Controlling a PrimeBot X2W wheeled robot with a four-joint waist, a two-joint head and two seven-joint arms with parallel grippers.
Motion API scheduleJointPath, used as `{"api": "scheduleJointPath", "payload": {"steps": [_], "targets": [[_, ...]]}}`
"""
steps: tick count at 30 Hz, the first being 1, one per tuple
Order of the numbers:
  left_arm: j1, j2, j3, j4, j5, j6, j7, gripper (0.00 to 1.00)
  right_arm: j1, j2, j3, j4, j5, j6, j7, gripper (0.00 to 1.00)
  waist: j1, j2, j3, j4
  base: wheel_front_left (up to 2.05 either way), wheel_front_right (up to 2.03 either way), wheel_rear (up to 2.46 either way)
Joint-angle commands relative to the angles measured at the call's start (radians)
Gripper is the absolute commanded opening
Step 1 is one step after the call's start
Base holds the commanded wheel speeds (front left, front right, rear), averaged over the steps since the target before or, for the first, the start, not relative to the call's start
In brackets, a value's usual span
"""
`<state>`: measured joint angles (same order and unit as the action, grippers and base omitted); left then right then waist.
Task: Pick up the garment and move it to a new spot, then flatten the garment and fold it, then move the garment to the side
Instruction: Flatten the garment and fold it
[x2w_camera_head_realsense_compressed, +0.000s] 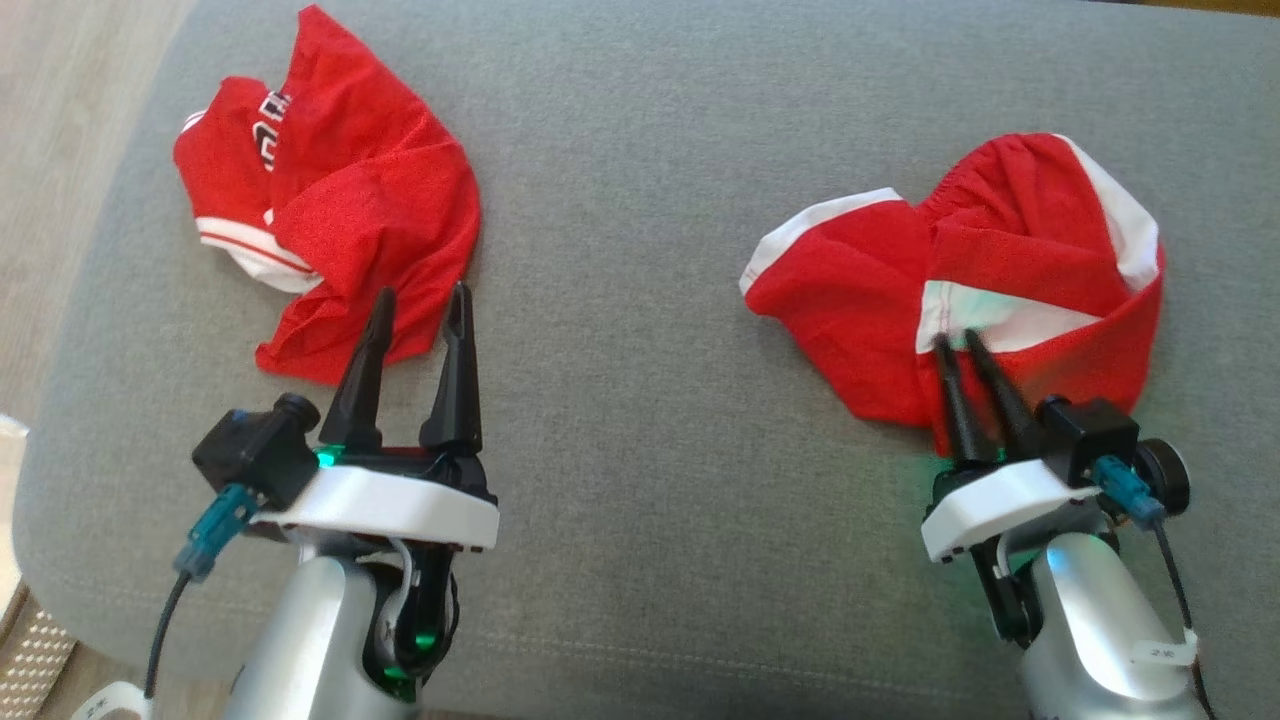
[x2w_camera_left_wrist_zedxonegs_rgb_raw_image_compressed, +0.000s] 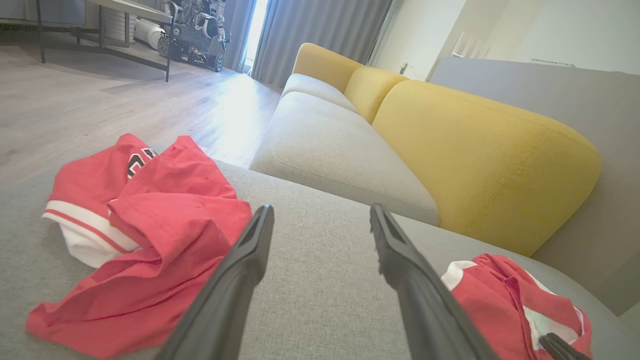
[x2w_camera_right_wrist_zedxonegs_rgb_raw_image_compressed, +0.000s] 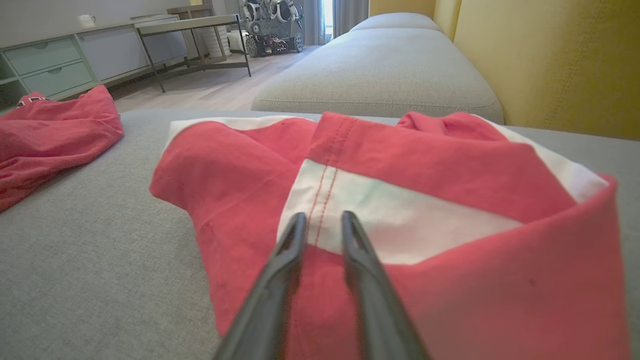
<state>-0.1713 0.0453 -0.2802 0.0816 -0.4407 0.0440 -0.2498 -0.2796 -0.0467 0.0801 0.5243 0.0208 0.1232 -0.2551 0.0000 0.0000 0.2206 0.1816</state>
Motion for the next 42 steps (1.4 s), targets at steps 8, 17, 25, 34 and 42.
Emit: {"api": "scheduleJointPath", "payload": {"steps": [8, 17, 25, 34, 42], "targets": [[-0.038, 0.005, 0.028, -0.037, 0.009, 0.004, -0.012, 1.0, -0.03, -0.004, 0.011, -0.02, -0.006, 0.008, -0.007, 0.0, 0.0, 0.0, -0.021, -0.03, 0.0, 0.0, 0.0], [-0.015, 0.005, 0.044, -0.032, -0.004, 0.001, -0.012, 1.0, 0.031, -0.004, 0.001, -0.163, 0.014, 0.008, -0.007, 0.0, 0.0, 0.0, -0.055, -0.059, 0.0, 0.0, 0.0], [0.016, 0.005, 0.058, -0.013, -0.006, -0.004, -0.012, 1.0, 0.112, -0.004, -0.048, -0.386, 0.02, 0.008, -0.007, 0.0, 0.0, 0.0, -0.11, -0.111, 0.0, 0.0, 0.0], [0.071, 0.005, 0.057, 0.042, 0.052, -0.042, -0.012, 1.0, 0.227, -0.004, -0.089, -0.479, 0.049, 0.008, -0.007, 1.0, 0.0, 0.0, -0.15, -0.144, 0.0, 0.0, 0.0], [0.109, 0.005, 0.059, 0.044, 0.038, -0.034, -0.012, 1.0, 0.263, -0.004, -0.087, -0.473, 0.06, 0.008, -0.007, 1.0, 0.0, 0.0, -0.173, -0.157, 0.0, 0.0, 0.0]]}}
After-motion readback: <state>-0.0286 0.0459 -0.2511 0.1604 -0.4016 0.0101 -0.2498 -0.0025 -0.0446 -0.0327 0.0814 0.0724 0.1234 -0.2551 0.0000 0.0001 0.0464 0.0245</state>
